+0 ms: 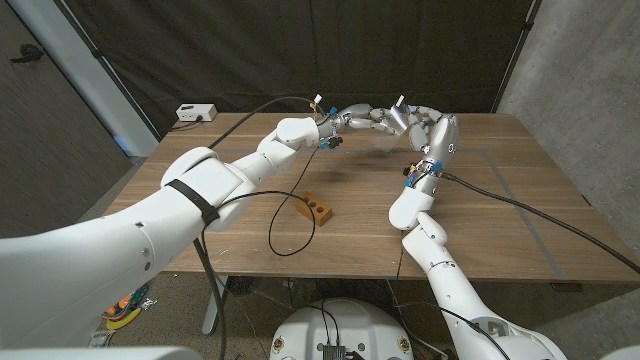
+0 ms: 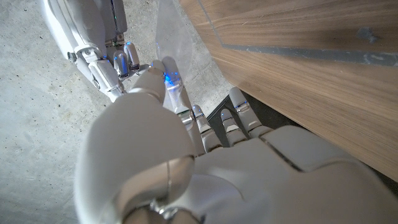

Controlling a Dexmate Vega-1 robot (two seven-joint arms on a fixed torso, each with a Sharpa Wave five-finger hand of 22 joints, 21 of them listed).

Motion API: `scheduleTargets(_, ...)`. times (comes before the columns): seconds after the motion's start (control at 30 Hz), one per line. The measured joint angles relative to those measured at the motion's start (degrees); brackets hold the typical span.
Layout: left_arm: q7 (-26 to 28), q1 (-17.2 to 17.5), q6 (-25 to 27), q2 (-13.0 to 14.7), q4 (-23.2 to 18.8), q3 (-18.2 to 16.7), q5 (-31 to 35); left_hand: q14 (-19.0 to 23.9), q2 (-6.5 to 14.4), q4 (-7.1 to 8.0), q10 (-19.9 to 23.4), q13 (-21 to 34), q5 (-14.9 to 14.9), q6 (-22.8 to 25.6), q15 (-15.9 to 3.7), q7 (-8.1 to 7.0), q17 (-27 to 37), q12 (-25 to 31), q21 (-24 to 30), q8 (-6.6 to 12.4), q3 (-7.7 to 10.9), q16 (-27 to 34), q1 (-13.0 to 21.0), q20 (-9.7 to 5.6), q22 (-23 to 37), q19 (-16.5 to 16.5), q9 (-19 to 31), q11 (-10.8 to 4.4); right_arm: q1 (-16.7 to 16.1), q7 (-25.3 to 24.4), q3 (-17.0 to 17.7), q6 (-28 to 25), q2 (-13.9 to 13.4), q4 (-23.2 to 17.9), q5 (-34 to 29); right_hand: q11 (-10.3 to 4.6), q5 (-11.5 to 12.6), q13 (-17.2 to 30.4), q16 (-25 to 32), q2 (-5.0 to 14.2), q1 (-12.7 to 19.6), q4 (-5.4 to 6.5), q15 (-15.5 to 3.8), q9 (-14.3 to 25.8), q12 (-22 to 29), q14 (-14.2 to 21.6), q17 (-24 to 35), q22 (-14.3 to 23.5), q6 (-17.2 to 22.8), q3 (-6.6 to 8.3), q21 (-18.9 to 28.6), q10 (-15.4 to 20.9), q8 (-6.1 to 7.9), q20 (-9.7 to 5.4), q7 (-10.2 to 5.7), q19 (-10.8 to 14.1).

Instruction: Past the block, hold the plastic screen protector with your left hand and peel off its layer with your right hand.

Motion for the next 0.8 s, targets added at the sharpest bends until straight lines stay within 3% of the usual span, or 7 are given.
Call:
scheduleTargets(0.17,-0.39,-0.02,0.04,-0.01,0.11,-0.26,-0.31,0.00,0.00,0.00,0.00,0.00,0.00,-0.01,0.00,0.01,0.00,0.00,0.00,-0.02,0.00,0.00,0.00,0.00,0.00,0.00,0.01,0.00,0.30,-0.36,0.58,-1.82,0.63,0.90,-6.98,0.01,-0.41,0.35,0.00,-0.10,0.10,0.06,0.00,-0.31,0.00,0.00,0.00,0.27,0.51,0.05,0.00,0.00,-0.38,0.00,0.09,0.00)
scheduleTargets(0.8,-1.49,-0.07,-0.17,0.18,0.16,-0.59,-0.73,0.00,0.00,-0.17,0.01,0.00,0.00,0.01,0.00,0.40,0.28,-0.01,0.39,0.27,0.17,0.00,0.00,0.00,0.00,0.00,0.27,0.00,0.76,-0.64,3.93,-4.86,3.57,3.03,-20.32,-0.07,-1.08,1.28,0.23,-0.55,0.51,0.28,0.00,-0.42,0.02,0.00,-0.16,0.79,1.35,1.25,0.00,0.17,-1.28,-0.12,0.30,-0.13)
